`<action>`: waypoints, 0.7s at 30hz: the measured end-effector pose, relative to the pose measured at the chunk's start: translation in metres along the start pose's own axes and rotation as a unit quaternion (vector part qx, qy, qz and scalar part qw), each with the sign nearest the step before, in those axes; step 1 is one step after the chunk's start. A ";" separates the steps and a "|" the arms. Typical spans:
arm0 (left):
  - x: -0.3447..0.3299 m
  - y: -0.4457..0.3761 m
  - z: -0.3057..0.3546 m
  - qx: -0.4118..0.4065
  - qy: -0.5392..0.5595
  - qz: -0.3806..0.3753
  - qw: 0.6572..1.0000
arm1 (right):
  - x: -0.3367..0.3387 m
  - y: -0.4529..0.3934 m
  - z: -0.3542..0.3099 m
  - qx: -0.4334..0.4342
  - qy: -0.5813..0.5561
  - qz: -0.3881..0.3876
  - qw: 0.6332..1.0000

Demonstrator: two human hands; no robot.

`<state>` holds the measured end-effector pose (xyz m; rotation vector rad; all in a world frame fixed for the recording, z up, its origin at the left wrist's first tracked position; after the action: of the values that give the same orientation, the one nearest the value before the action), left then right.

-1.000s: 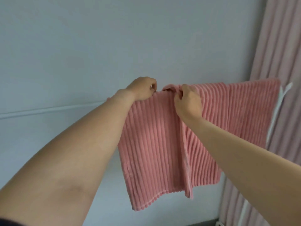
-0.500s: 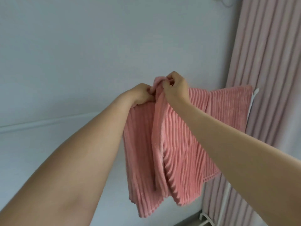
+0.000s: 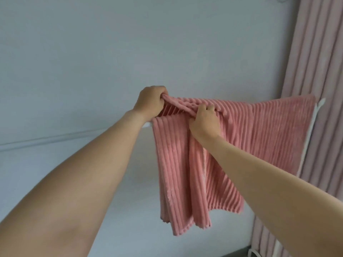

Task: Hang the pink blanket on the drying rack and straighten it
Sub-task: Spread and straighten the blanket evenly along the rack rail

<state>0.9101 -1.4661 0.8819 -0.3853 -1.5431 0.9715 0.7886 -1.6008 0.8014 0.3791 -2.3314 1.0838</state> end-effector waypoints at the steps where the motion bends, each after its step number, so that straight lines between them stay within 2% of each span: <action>1: -0.003 0.006 -0.008 0.036 -0.012 -0.081 0.996 | 0.001 -0.002 0.000 0.006 -0.021 0.007 1.000; 3: -0.013 0.020 -0.019 0.109 0.000 -0.216 0.970 | 0.001 -0.002 0.001 0.017 -0.042 0.022 0.999; 4: -0.015 0.025 -0.023 0.135 0.017 -0.234 0.963 | 0.000 -0.001 0.002 0.021 -0.051 0.029 0.998; 7: -0.019 0.024 -0.021 0.155 0.045 -0.201 0.966 | -0.005 0.006 0.007 0.018 -0.082 0.043 0.996; 12: -0.018 0.017 -0.018 0.130 0.097 -0.171 0.972 | 0.001 0.002 0.007 -0.083 -0.120 0.073 0.987; 14: -0.018 0.015 -0.017 0.096 0.054 -0.196 0.975 | 0.003 -0.001 0.000 -0.145 -0.148 0.056 0.977; 17: -0.017 0.014 -0.021 0.064 0.008 -0.253 0.965 | 0.004 -0.003 -0.018 -0.238 -0.233 0.039 0.942; 19: -0.008 0.015 -0.031 0.065 0.002 -0.242 0.968 | 0.005 0.002 -0.049 -0.211 -0.341 0.023 0.916; 21: 0.003 0.017 -0.047 0.083 0.017 -0.202 0.976 | 0.001 0.017 -0.092 -0.110 -0.459 -0.064 0.880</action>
<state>0.9482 -1.4367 0.8683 0.0336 -1.4242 0.7598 0.8119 -1.5193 0.8401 1.1354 -3.1273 0.6017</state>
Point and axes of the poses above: each hand's wrist, its own y-axis away from the middle knuckle, its own x-axis out of the back of the hand, z = x × y, the point moved 4 cm from there along -y, towards the middle knuckle, and after that the axes turned 4 degrees about -x, right-handed, at the moved point
